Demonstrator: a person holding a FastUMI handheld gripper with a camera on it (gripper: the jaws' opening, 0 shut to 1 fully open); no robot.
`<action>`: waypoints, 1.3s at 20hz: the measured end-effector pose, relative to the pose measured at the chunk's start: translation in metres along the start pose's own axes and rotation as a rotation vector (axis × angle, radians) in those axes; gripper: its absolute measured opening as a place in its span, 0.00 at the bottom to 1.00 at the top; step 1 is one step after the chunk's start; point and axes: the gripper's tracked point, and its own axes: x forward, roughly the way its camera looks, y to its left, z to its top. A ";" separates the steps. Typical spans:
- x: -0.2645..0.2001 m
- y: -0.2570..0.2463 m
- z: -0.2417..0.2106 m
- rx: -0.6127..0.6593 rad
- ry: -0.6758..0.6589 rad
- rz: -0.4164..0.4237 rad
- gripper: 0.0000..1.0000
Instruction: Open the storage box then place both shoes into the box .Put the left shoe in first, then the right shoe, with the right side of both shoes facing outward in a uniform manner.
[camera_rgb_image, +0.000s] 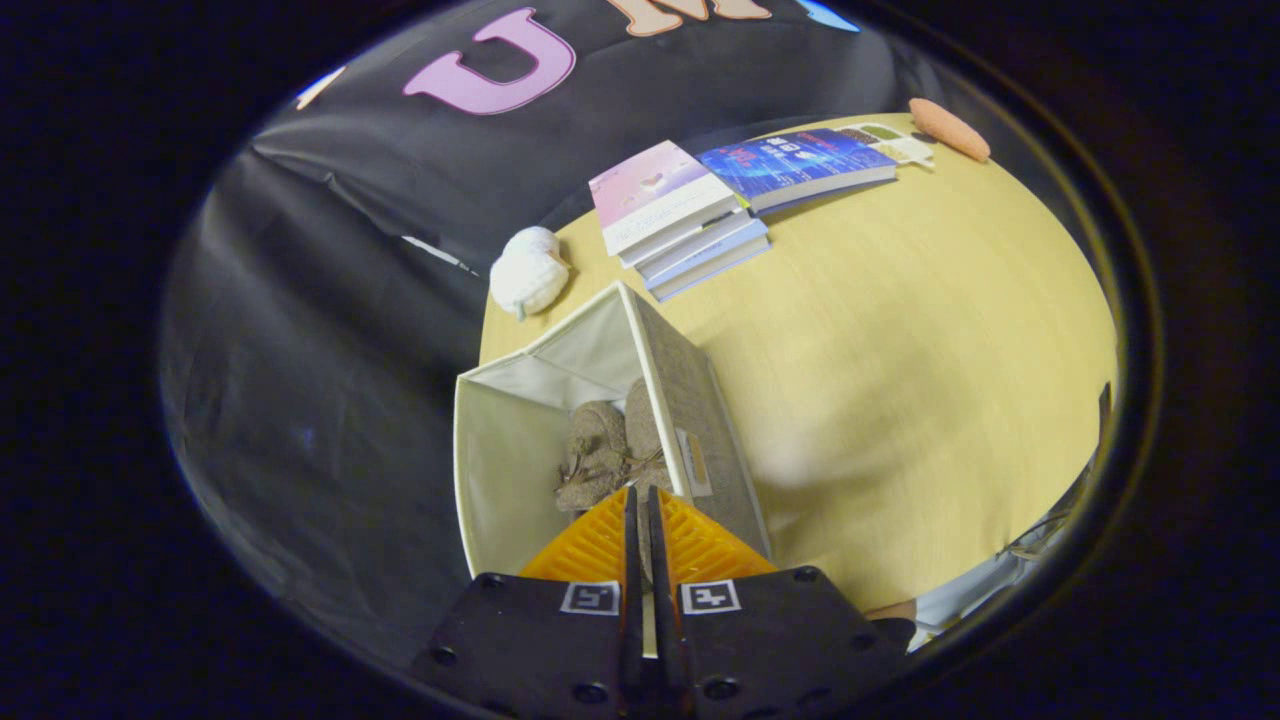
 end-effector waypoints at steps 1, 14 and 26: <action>0.000 0.000 0.001 0.002 -0.001 0.001 0.09; -0.031 -0.048 0.072 0.187 -0.216 -0.019 0.12; -0.114 -0.130 0.168 0.179 -0.550 -0.148 0.12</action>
